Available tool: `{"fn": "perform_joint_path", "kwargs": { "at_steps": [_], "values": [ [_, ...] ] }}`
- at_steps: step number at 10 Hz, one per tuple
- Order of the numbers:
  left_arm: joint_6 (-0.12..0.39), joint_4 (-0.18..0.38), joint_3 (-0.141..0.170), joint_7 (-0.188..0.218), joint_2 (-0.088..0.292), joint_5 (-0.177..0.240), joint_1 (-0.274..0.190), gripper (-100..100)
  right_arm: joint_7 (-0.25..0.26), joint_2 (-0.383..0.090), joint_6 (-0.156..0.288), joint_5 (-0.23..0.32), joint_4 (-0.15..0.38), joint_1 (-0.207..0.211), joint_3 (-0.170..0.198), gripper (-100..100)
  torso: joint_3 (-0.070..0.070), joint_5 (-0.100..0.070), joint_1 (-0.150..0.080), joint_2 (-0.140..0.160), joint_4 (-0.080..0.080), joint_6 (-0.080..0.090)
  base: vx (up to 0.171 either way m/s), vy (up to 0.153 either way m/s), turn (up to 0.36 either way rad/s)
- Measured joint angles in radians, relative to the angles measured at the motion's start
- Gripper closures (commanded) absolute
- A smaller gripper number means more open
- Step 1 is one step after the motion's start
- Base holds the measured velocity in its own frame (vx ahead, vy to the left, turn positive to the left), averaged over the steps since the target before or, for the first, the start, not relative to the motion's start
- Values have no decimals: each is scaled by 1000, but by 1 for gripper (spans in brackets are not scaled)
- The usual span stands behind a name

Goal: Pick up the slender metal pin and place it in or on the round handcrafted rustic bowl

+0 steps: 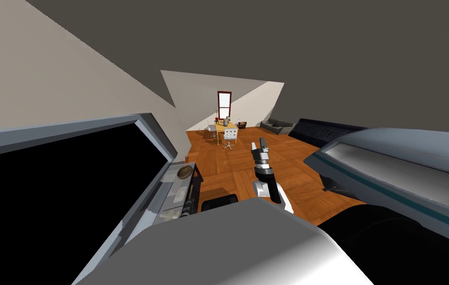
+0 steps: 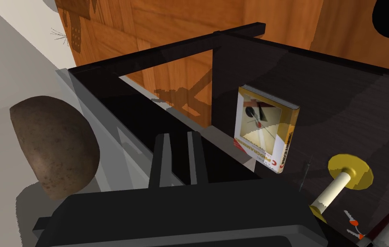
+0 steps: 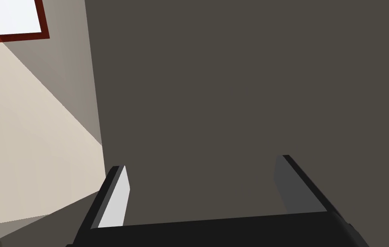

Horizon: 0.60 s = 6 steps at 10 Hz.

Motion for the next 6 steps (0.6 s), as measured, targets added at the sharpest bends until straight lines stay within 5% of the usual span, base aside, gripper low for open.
{"fn": "perform_joint_path", "kwargs": {
  "at_steps": [6],
  "values": [
    [100,-48,-7,50,39,5,-37,-100,0,0,0,0,0,0,0,0,2,0,1,3,1,0,-77,14,-22]
  ]
}}
